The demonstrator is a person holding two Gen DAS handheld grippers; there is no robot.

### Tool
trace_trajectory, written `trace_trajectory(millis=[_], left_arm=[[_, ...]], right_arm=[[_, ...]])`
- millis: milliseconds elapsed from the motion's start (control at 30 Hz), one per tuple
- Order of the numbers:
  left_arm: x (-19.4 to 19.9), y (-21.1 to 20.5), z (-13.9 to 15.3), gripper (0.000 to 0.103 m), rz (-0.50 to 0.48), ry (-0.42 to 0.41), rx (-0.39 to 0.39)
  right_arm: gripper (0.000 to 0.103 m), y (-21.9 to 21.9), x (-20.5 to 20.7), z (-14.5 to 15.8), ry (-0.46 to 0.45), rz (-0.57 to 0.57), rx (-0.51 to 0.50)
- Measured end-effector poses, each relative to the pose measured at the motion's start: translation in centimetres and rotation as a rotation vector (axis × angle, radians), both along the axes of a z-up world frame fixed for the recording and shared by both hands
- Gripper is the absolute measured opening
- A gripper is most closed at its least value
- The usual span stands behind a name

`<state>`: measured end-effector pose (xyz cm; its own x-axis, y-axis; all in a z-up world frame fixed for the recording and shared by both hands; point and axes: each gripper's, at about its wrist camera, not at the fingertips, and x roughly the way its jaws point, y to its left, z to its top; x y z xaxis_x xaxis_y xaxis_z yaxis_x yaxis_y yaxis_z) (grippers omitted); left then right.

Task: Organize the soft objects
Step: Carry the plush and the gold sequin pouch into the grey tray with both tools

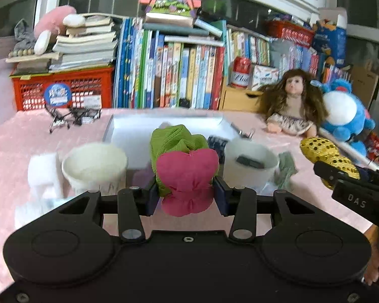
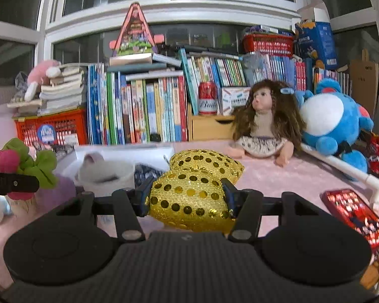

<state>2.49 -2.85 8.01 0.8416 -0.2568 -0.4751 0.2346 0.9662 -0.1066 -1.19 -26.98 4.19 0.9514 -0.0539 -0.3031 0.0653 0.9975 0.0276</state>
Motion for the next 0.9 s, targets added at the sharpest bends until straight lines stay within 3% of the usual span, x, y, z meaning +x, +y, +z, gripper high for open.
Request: trace_trajectory(millis=[133,467,700,900], left_arm=[[0.8,0.4,2.3,0.042,-0.014,-0.042,0.006],[6.4,2.0,7.8,0.042,-0.065,-0.029,-0.029],[12.0,3.2,8.5,0.042,-0.059,0.092,-0.064],[17.8,4.1,7.2,0.042,-0.023,0.251,-0.114]], right_arm=[[0.058,-0.1,0.9,1.5,-0.037,0.016,0.005],[0.058,-1.1,5.0,4.7,-0.063,0.079,0.109],[0.058,-0.3,8.5,5.8,-0.027,0.145,0.103],[0.058,0.8,13.5,6.5,0.075,0.241,0.126]])
